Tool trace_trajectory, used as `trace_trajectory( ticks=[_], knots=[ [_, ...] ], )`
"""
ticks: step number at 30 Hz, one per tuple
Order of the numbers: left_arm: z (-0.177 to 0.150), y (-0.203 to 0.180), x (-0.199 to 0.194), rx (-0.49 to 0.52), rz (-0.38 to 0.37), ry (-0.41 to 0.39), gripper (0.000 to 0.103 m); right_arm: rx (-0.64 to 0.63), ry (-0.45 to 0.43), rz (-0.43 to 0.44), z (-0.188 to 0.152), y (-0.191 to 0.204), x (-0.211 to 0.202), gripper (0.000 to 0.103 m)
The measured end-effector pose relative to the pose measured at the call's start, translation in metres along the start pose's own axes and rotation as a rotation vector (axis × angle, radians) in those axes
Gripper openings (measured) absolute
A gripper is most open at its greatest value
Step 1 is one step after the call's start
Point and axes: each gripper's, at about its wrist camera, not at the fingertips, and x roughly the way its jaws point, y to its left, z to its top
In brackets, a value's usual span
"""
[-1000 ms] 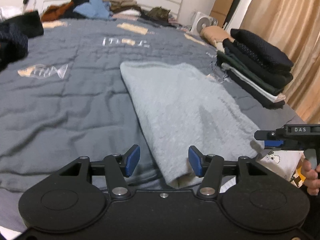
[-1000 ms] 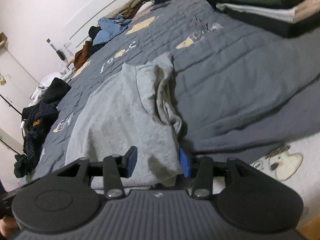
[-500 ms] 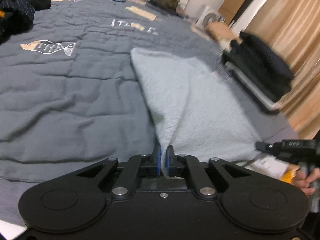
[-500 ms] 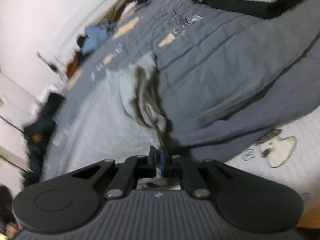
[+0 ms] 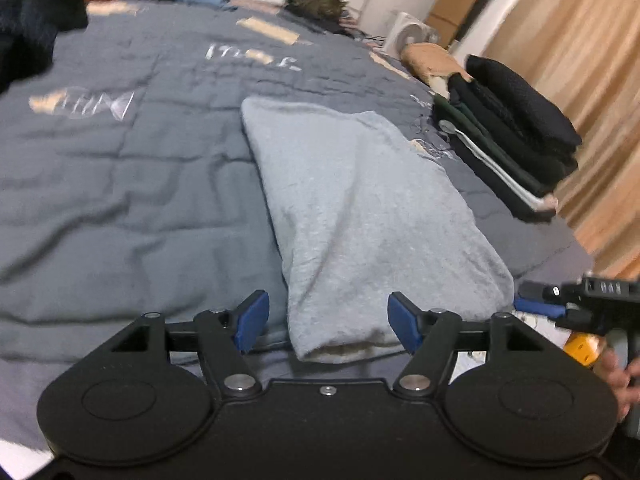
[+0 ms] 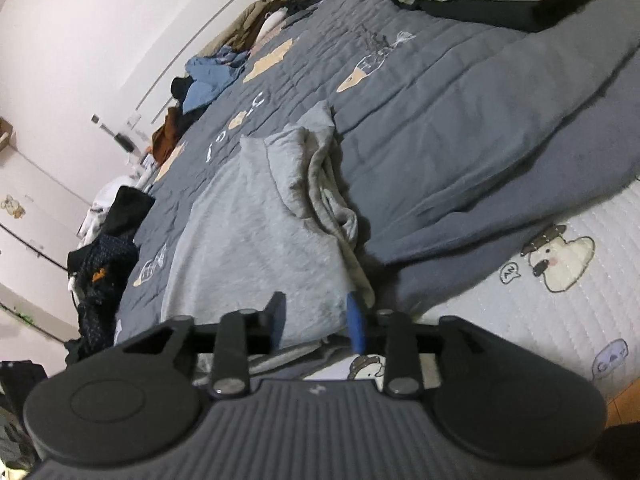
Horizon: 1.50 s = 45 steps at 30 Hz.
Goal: Fold clothes
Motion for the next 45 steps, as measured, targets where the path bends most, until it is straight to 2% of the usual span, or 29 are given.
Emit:
trace_trajectory(
  ticks=[5, 8, 10, 15, 16, 17, 19, 23, 25, 29, 34, 38, 44, 45],
  knots=[
    [0.001, 0.014, 0.014, -0.105, -0.025, 0.032, 0.060, 0.034, -0.031, -0.030, 0.001, -0.007, -0.002, 0.039],
    [0.001, 0.021, 0.022, -0.161, -0.062, 0.053, 0.054, 0.038, -0.011, -0.031, 0.000, -0.008, 0.001, 0.040],
    [0.002, 0.023, 0.025, -0.196, -0.091, 0.061, 0.044, 0.030, 0.002, -0.030, -0.001, -0.008, 0.004, 0.040],
    [0.002, 0.022, 0.032, -0.217, -0.111, 0.072, 0.043, 0.031, 0.009, -0.013, -0.003, -0.007, 0.006, 0.040],
    [0.002, 0.021, 0.033, -0.210, -0.115, 0.074, 0.023, 0.032, 0.006, -0.008, -0.003, -0.007, 0.006, 0.040],
    [0.002, 0.020, 0.034, -0.204, -0.119, 0.076, 0.009, 0.032, 0.003, -0.002, -0.003, -0.007, 0.005, 0.040],
    [0.004, 0.019, 0.030, -0.196, -0.123, 0.064, 0.006, 0.035, -0.004, 0.004, -0.003, -0.006, 0.004, 0.041],
    [0.017, 0.025, 0.000, -0.208, -0.120, -0.044, 0.005, 0.045, -0.004, 0.011, -0.002, -0.008, 0.002, 0.041],
    [0.022, 0.030, -0.011, -0.212, -0.089, -0.069, 0.004, 0.031, 0.007, 0.013, -0.002, -0.006, 0.004, 0.041],
    [0.022, 0.040, -0.012, -0.222, -0.036, -0.032, 0.005, -0.019, 0.022, 0.021, -0.004, 0.003, 0.006, 0.041],
    [0.018, 0.032, -0.005, -0.168, 0.027, 0.010, 0.006, -0.062, 0.033, 0.062, -0.009, 0.014, 0.009, 0.041],
    [0.020, 0.031, -0.009, -0.155, 0.047, -0.007, 0.009, -0.109, 0.035, 0.065, -0.013, 0.023, 0.014, 0.043],
    [0.020, 0.029, -0.012, -0.146, 0.078, -0.031, 0.028, -0.138, 0.064, 0.030, -0.017, 0.028, 0.031, 0.043],
    [0.020, 0.030, -0.013, -0.149, 0.087, -0.038, 0.034, -0.154, 0.070, 0.025, -0.020, 0.030, 0.033, 0.043]
  ],
)
